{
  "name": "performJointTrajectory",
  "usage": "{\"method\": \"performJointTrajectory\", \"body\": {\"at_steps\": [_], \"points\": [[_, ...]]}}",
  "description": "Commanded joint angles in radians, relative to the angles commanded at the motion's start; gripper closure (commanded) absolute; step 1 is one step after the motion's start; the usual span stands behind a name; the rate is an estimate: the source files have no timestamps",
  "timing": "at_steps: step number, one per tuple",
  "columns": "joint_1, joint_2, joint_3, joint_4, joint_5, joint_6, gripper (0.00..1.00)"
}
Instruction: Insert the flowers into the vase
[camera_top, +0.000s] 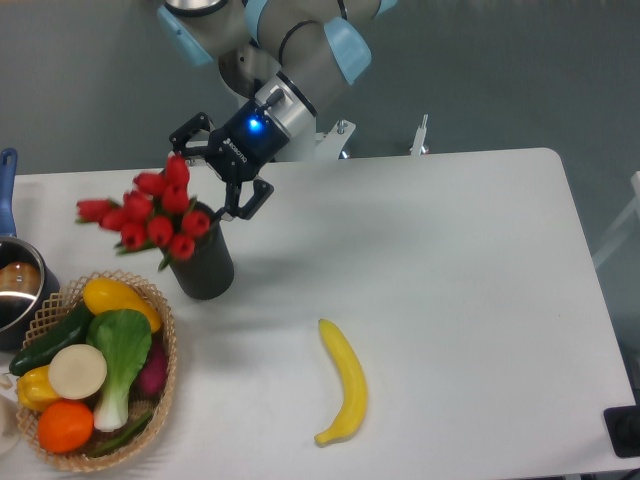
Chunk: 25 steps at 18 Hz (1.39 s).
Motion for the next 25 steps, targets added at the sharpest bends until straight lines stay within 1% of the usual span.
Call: {"method": "performJointTrajectory", "body": {"at_steps": [1,3,7,10,11,13,16,18,20,23,24,25], "points": [[0.012,0.015,-0.003,-0.002,0.006,-0.002,0.00],[0.044,0.048,0.001,-0.002,0.075,-0.002,0.00],[0.083,0.080,0.012,-0.002,0.194,-0.005,0.00],[0.161,0.140,0.021,-0.003,0.334,-0.009,0.00],[0.185,0.147,0.028,-0.002,0.363,-0.009,0.00],[0.228,0.144,0.058,-0.006,0.420,-0.002,0.00],[0.270,0.120,0.113,-0.006,0.590,0.003,0.00],[0.272,0.047,0.161,0.000,0.685,0.006,0.00],[0.270,-0.038,0.217,0.000,0.735,0.000,0.00],[0.269,-0.180,0.314,0.003,0.813,0.006,0.00],[0.269,-0.219,0.360,-0.001,0.849,0.006,0.00],[0.265,-0.253,0.392,-0.003,0.889,0.008,0.00]]}}
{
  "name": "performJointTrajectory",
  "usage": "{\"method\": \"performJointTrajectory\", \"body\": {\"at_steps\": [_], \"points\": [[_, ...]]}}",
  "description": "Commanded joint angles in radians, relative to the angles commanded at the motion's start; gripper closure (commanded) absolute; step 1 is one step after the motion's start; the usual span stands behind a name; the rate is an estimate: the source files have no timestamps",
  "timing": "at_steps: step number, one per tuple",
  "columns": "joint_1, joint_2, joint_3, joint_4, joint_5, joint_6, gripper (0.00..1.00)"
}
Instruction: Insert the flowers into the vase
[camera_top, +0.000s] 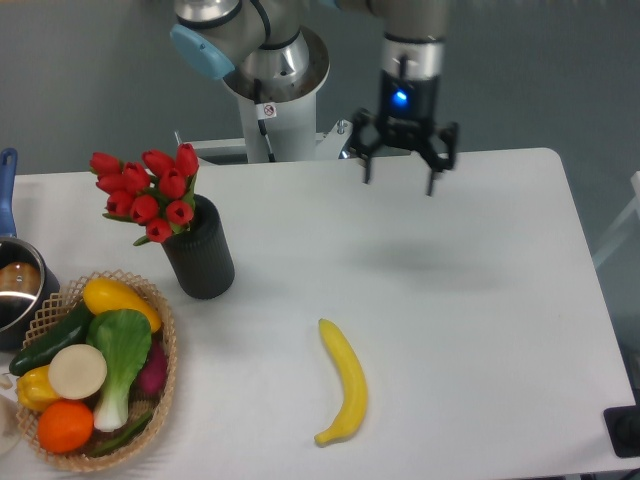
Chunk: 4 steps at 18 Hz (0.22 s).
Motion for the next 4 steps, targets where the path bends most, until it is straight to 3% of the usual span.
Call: {"method": "performJointTrajectory", "body": {"at_steps": [2,4], "points": [[-0.029,-0.064,0.043,0.002,0.078,0.032,0.00],[-0.052,-0.098,0.048,0.003,0.150,0.073,0.00]]}}
